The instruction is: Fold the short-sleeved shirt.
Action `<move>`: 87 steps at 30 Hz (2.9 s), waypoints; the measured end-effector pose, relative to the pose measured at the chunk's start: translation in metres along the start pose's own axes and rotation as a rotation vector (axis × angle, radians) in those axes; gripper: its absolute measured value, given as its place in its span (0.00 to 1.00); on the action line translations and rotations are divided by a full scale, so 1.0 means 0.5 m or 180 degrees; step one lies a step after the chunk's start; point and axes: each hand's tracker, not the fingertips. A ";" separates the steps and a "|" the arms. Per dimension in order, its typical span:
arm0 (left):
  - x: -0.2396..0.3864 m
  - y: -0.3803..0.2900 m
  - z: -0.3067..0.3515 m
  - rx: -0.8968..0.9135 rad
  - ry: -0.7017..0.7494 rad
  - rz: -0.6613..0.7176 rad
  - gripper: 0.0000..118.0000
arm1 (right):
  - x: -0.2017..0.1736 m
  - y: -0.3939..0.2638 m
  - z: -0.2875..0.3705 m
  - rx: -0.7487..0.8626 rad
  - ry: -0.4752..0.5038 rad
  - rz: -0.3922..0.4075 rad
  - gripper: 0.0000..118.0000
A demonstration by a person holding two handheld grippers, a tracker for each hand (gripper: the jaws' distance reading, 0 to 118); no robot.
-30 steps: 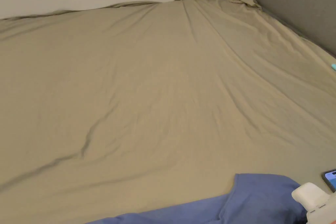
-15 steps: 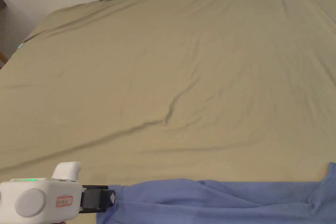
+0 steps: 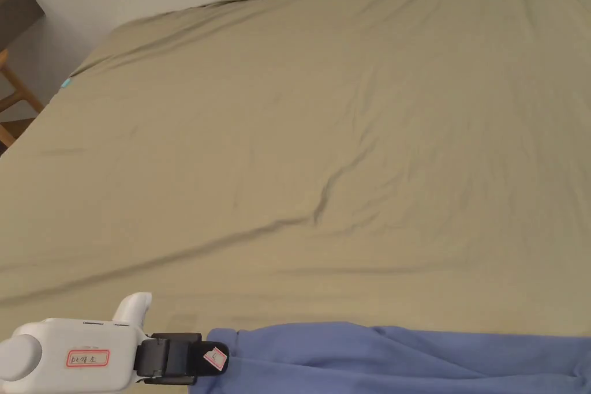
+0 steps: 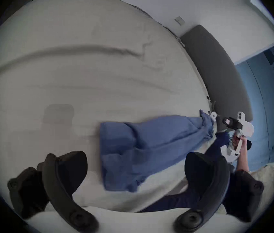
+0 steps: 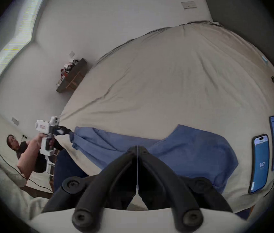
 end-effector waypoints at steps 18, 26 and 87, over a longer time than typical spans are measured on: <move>0.040 0.037 -0.193 -0.0312 -0.0530 0.0532 0.25 | -0.041 -0.014 -0.023 -0.0034 0.0606 0.0008 0.03; -0.030 0.059 -0.043 0.0452 -0.0436 0.1053 0.22 | -0.043 -0.001 -0.010 0.0068 0.0511 -0.0059 0.03; 0.414 -0.026 -0.293 0.0332 0.0194 -0.0502 0.14 | -0.078 -0.012 -0.030 -0.0016 0.0617 -0.0041 0.03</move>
